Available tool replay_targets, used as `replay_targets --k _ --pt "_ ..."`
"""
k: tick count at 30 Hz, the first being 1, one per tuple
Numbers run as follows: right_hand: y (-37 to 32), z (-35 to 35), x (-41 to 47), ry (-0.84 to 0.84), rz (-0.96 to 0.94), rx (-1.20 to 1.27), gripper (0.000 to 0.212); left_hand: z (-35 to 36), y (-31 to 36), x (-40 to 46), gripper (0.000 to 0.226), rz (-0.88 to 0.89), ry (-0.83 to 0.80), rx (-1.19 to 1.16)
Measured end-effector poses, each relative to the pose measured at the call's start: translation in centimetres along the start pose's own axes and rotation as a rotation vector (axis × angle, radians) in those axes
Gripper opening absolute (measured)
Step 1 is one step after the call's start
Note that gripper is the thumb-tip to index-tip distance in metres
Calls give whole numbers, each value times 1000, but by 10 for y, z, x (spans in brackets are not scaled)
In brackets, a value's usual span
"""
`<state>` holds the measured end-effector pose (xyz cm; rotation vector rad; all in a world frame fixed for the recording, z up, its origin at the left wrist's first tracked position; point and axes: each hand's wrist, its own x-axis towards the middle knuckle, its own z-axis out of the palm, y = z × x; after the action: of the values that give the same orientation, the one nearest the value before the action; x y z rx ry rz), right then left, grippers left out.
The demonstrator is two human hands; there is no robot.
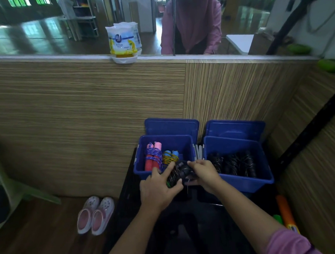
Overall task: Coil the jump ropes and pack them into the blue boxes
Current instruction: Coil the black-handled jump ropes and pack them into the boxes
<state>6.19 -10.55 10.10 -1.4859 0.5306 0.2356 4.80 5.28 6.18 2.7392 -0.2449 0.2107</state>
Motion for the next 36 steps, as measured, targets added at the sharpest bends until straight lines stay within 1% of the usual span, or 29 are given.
replay_targets --k 1,2,4,6,9,12,15,18,22,27,32,34,36 --pt "-1 1 -1 -8 -5 117 22 -1 2 2 78 -13 6 -36" --pt "-2 2 -2 -2 -26 182 21 -3 3 3 78 -26 13 -84" --pt "-2 0 -3 -20 -71 283 23 -3 4 6 77 -51 34 -175" --pt "-2 -3 -5 -74 -103 362 21 -5 4 9 78 -72 58 -226" --pt "-3 -4 -8 -131 -150 409 16 -10 4 12 73 -84 69 -266" --pt "-2 -4 -8 -133 -196 425 14 -17 7 14 67 -83 66 -283" --pt "0 -5 -9 -139 -215 480 16 -23 10 16 58 -69 63 -319" --pt "-1 -4 -11 -120 -229 489 18 -25 11 16 47 -38 62 -405" --pt "-5 -8 -11 -97 -260 412 18 -25 10 13 49 20 33 -530" --pt "-5 -13 -11 -84 -292 328 19 -27 11 9 45 74 17 -591" --pt "-4 -15 -13 -71 -295 335 19 -25 8 6 42 140 -3 -620" --pt "-4 -17 -12 -96 -291 356 19 -26 6 7 42 188 -26 -627" --pt "-5 -21 -10 -145 -240 379 24 -28 4 7 44 240 -53 -612"
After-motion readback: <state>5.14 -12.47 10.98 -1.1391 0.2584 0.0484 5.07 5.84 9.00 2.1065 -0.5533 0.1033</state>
